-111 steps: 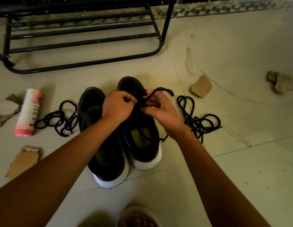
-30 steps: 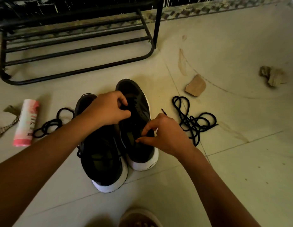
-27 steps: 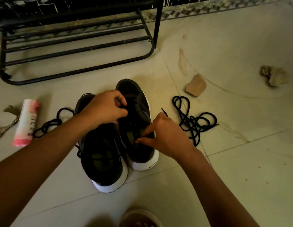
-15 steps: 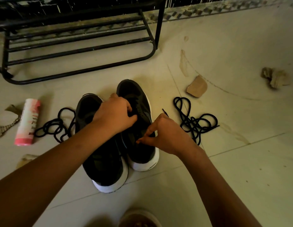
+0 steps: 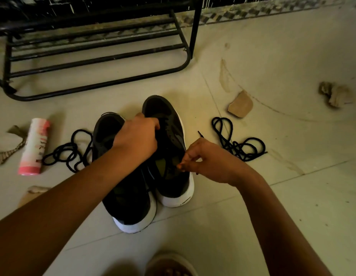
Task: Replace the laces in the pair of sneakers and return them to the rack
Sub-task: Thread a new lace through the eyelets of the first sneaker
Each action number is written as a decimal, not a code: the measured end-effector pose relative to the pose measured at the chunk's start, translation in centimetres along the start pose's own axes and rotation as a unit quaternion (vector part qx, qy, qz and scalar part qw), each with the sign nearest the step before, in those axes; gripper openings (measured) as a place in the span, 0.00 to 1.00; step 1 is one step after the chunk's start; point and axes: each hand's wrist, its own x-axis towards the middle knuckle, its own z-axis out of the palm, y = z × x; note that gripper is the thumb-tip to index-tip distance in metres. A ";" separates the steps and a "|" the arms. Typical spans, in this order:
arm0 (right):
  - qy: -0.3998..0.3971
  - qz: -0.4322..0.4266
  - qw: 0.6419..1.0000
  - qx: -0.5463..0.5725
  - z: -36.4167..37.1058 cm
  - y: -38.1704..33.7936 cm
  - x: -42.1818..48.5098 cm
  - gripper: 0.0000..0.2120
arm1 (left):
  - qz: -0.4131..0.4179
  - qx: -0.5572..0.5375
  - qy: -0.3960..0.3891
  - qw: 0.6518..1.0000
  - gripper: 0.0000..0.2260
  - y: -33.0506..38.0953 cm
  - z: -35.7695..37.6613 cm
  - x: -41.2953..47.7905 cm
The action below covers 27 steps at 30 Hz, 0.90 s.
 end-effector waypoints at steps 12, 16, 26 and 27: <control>0.107 0.044 0.993 0.040 0.5 -0.2 0.5 0.07 | 0.012 -0.144 0.110 0.983 0.04 -1.0 0.7 0.5; 0.151 0.033 0.988 -0.020 1.5 -0.8 2.0 0.13 | -0.025 -0.301 0.141 0.943 0.03 -1.0 0.4 0.6; 0.194 0.028 0.980 -0.046 1.9 -0.3 2.5 0.15 | 0.023 -0.481 0.135 0.866 0.05 -0.5 -5.5 1.8; 0.198 0.026 0.979 -0.033 1.9 -0.2 2.4 0.15 | 0.021 -0.488 0.129 0.863 0.05 -0.5 -5.7 1.8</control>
